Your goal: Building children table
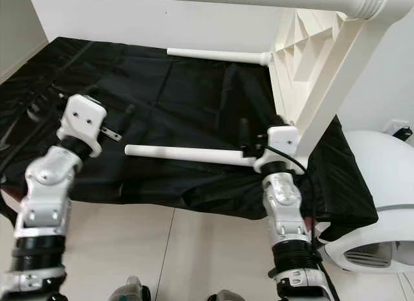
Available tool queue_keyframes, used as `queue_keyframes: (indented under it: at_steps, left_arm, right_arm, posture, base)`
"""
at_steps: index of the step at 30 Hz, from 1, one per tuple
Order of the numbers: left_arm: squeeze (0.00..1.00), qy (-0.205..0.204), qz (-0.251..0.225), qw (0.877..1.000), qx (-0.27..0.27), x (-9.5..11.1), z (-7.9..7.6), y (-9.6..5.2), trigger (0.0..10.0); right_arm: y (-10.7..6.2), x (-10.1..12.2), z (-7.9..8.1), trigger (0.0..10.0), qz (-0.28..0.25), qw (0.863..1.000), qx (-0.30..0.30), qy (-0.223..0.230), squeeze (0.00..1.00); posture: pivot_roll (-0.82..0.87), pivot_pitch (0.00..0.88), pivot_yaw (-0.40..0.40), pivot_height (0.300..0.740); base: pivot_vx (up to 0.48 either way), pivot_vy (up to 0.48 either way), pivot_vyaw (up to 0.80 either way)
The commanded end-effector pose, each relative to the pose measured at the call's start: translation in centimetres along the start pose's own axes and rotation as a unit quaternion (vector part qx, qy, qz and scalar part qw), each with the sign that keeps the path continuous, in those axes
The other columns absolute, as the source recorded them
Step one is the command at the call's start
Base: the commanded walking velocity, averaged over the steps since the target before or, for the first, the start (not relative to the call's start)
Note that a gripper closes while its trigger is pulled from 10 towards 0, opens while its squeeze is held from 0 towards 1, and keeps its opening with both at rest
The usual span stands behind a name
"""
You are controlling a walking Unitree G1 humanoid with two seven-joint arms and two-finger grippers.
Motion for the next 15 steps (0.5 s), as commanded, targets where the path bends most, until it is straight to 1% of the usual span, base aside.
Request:
queue_keyframes:
  at_steps: [1, 2, 5, 7, 8, 10, 11, 12, 13, 15]
  left_arm:
    - [0.00, -0.014, -0.012, 0.998, 0.062, 0.0, 1.1, -0.2, 10.0]
    - [0.00, -0.019, -0.011, 0.998, 0.063, 0.0, 1.2, -0.3, 10.0]
    - [0.00, -0.016, -0.013, 0.998, 0.056, 0.3, 1.2, -0.5, 10.0]
    - [0.00, 0.002, -0.021, 0.999, 0.045, 0.8, 1.0, -0.6, 10.0]
    - [0.00, 0.002, -0.021, 0.999, 0.045, 0.8, 1.0, -0.6, 10.0]
    - [0.00, 0.024, -0.033, 0.998, 0.037, 1.7, 1.1, -0.6, 10.0]
    - [0.00, 0.024, -0.033, 0.998, 0.037, 1.7, 1.1, -0.6, 10.0]
    - [0.00, 0.054, -0.048, 0.997, 0.030, 2.8, 1.6, -0.4, 10.0]
    - [0.00, 0.054, -0.048, 0.997, 0.030, 2.8, 1.6, -0.4, 10.0]
    - [0.00, 0.077, -0.058, 0.995, 0.028, 3.7, 2.0, -0.2, 10.0]
  right_arm:
    - [0.3, 0.0, 0.2, 10.0, 0.005, 1.000, 0.014, 0.008, 0.00]
    - [0.3, -0.2, 0.3, 10.0, 0.011, 1.000, 0.020, 0.013, 0.00]
    - [0.5, -0.3, 0.5, 10.0, 0.023, 0.999, 0.032, 0.022, 0.00]
    - [0.8, -0.4, 0.7, 10.0, 0.033, 0.998, 0.041, 0.035, 0.00]
    - [0.8, -0.4, 0.7, 10.0, 0.033, 0.998, 0.041, 0.035, 0.00]
    - [1.0, -0.4, 0.8, 10.0, 0.039, 0.998, 0.046, 0.033, 0.00]
    - [1.0, -0.4, 0.8, 10.0, 0.039, 0.998, 0.046, 0.033, 0.00]
    - [1.2, -0.2, 1.1, 10.0, 0.036, 0.997, 0.064, 0.033, 0.00]
    - [1.2, -0.2, 1.1, 10.0, 0.036, 0.997, 0.064, 0.033, 0.00]
    - [1.2, -0.2, 1.1, 10.0, 0.036, 0.996, 0.069, 0.035, 0.00]
  posture:
    - [0.03, 0.006, -0.070, 0.740]
    - [0.03, 0.010, -0.070, 0.740]
    - [0.03, 0.009, -0.070, 0.740]
    - [0.04, 0.011, -0.073, 0.740]
    - [0.04, 0.011, -0.073, 0.740]
    - [0.05, 0.012, -0.079, 0.740]
    - [0.05, 0.012, -0.079, 0.740]
    - [0.05, 0.012, -0.081, 0.740]
    - [0.05, 0.012, -0.081, 0.740]
    - [0.05, 0.011, -0.082, 0.740]
  base:
    - [0.000, 0.000, 0.00]
    - [0.000, 0.000, 0.00]
    - [0.000, 0.000, 0.00]
    - [0.000, 0.000, 0.00]
    - [0.000, 0.000, 0.00]
    - [0.000, 0.000, 0.00]
    - [0.000, 0.000, 0.00]
    - [0.000, 0.000, 0.00]
    - [0.000, 0.000, 0.00]
    - [0.000, 0.000, 0.00]
Point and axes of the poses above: a point about 5 cm out from each wrist's last joint towards the gripper, its own y axis pointing out of the wrist towards the gripper, its own x axis along the axis of the wrist's last joint, z = x × y, the point moved 2 cm from there along y, pointing out of the wrist towards the gripper, and after that the axes turned 14 degrees about -y, right-handed, at the moved point
